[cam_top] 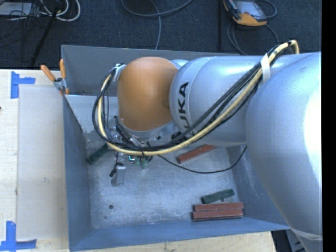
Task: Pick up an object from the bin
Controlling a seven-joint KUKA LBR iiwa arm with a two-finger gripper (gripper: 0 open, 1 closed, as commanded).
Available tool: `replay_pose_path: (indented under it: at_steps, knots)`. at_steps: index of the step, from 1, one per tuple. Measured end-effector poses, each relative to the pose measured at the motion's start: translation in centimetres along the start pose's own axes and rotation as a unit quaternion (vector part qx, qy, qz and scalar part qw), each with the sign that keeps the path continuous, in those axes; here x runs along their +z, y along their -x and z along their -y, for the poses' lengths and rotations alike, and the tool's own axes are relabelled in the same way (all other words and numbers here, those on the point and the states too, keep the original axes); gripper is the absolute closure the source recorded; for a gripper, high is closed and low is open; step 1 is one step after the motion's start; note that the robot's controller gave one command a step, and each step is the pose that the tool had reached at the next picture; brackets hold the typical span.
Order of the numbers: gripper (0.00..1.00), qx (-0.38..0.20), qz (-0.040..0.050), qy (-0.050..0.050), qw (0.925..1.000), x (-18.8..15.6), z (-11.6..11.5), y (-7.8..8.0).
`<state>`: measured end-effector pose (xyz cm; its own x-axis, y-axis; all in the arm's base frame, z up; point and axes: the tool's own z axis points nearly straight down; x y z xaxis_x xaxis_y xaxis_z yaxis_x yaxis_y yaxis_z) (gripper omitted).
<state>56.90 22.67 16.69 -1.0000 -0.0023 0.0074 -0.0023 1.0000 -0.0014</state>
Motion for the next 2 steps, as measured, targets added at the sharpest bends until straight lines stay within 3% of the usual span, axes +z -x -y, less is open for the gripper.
replay_pose_path:
  at_steps: [1, 2]
  knots:
    - [0.0, 0.059, 0.0016, 0.0, 0.9983, 7.87, 1.26, 4.02]
    - [0.0, 0.085, 0.0041, 0.001, 0.9964, 7.64, 1.41, 5.02]
